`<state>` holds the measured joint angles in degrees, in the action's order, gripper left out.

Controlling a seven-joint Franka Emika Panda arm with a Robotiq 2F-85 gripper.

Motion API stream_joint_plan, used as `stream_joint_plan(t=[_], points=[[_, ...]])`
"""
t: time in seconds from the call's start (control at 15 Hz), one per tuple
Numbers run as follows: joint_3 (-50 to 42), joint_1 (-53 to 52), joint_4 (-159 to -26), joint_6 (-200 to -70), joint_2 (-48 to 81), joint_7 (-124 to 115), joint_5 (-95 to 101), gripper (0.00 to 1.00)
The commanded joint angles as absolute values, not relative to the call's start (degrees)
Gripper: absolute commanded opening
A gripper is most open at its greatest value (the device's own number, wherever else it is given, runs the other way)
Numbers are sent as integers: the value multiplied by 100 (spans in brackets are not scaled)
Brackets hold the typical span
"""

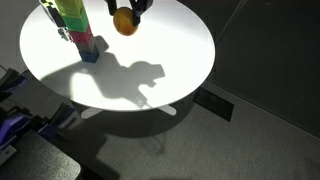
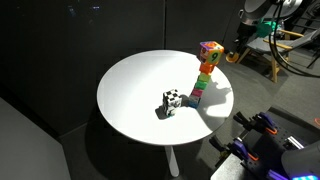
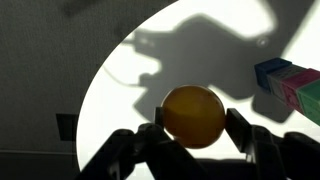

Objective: Put the yellow fruit on the stacked blocks

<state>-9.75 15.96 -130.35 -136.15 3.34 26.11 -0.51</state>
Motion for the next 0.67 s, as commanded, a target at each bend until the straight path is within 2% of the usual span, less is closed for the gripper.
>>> stream_joint_plan(t=[0.0,0.6], points=[[-1062,1477,-12969,-13342,85,2443,115,38],[-1026,1303,-12953,-13258,-218,2352,222,38]])
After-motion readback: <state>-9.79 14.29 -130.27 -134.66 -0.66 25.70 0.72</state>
